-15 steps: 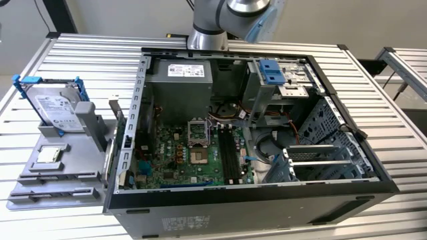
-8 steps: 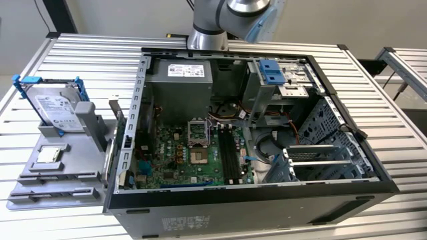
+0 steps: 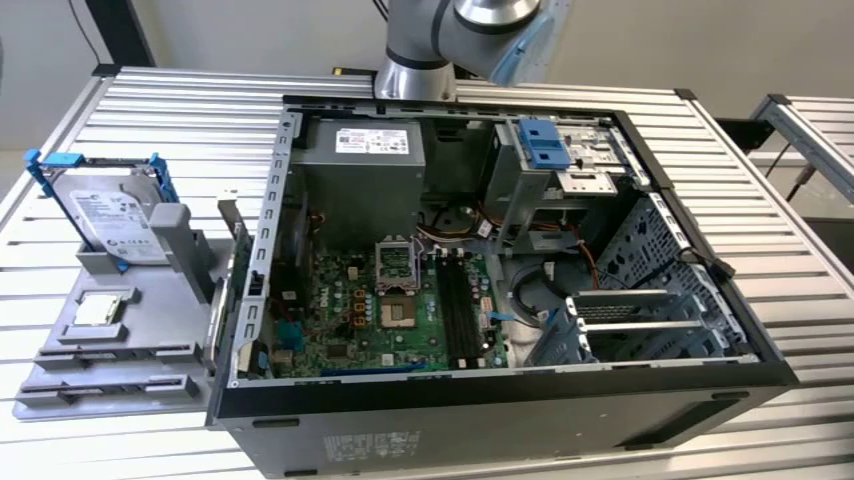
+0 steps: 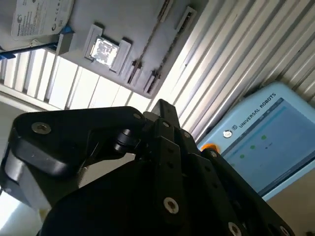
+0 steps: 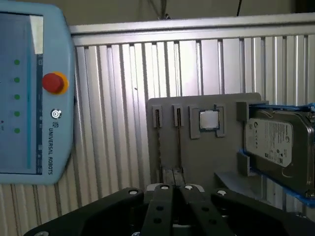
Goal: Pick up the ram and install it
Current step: 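Pick up the ram and move it above insertion slot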
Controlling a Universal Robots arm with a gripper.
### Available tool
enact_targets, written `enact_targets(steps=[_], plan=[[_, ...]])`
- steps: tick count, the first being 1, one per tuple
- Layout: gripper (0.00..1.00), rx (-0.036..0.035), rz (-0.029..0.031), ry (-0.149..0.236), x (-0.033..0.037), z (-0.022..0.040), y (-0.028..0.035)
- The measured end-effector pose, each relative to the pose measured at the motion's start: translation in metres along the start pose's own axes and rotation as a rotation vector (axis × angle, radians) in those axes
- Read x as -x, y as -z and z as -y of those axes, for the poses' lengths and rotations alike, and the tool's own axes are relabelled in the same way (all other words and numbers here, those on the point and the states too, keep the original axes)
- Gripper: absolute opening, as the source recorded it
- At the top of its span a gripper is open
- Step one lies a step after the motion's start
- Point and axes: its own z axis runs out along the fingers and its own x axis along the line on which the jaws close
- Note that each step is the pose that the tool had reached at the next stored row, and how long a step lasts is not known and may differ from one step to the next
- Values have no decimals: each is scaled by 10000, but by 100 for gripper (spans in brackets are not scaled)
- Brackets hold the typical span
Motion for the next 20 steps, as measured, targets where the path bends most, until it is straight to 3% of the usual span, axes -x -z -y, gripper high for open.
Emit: enact_targets(steps=[4, 18, 19, 20], plan=[[0, 18, 2, 597, 0, 0, 0], [0, 25, 2, 809, 0, 16, 1], [100, 24, 3, 809, 0, 16, 1], [100, 25, 3, 808, 0, 16, 1]])
